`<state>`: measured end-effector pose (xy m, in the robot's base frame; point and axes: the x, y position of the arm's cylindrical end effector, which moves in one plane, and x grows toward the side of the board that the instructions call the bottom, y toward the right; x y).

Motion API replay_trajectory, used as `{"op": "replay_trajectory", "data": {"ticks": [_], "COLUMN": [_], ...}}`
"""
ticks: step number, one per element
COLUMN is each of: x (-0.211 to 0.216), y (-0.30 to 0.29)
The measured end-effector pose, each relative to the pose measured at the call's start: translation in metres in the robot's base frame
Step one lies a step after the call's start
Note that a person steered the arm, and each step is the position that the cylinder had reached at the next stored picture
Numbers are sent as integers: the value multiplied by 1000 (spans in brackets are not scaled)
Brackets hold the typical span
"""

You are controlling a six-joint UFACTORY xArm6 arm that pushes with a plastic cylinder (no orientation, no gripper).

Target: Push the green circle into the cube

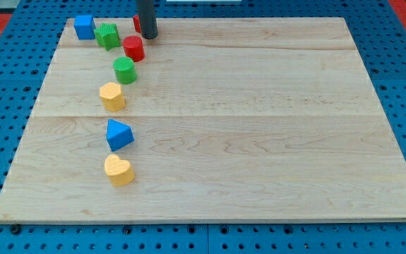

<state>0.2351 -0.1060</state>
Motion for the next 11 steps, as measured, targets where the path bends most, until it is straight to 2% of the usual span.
{"op": "replay_trajectory", "data": {"ticks": [2,4,6,8,11], "x": [-7,8,8,-17,-25], "y": [-18,-55,-60,-67,-104]}}
